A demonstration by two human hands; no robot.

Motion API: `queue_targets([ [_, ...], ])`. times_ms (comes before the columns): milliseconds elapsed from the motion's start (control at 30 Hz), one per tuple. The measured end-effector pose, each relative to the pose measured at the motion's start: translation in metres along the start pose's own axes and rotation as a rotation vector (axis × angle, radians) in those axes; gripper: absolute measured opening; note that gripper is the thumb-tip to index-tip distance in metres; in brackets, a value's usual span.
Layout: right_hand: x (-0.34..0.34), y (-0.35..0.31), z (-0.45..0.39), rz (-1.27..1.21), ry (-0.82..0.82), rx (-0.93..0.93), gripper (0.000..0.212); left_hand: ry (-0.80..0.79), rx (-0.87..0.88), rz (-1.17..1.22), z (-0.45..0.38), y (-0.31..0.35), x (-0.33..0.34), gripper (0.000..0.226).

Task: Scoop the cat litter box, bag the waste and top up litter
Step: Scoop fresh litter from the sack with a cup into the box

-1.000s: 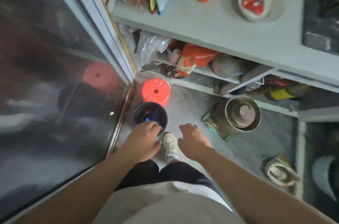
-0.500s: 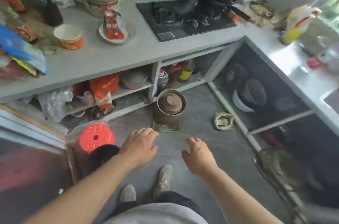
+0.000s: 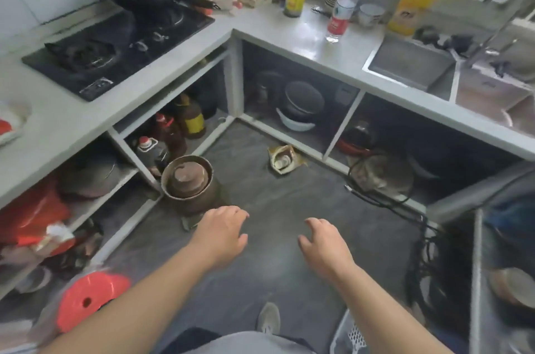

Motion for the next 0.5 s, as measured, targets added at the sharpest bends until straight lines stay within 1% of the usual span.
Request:
queue_targets([
  [100,-0.012,0.019,-0.012,-0.057,-0.018,0.047,0.047,-0.039,0.023,-0.029,-0.024,0.023,-0.002,0.049],
  [200,-0.018,0.025,-0.030,-0.087,-0.031,0.061,0.048,-0.033,0.035,-0.025,-0.042,0.025,-0.006,0.049],
  [400,-0.026,0.006,-0.088,-0.175,-0.038,0.104,0.047,-0.070,0.005,-0.017,-0.090,-0.012,-0.013,0.050],
  [500,-0.032,-0.010,-0.123,-0.196,-0.046,0.143,0.047,-0.066,0.005,0.003,-0.123,-0.039,-0.017,0.046],
])
Point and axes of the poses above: each hand's wrist, its own z-axis away from the middle knuckle, its own x-axis out of the palm, y = z × x, the point moved 3 cm from there along -z, towards the middle knuckle, and after that the axes turned 2 degrees about -y, right-handed, at the moved point
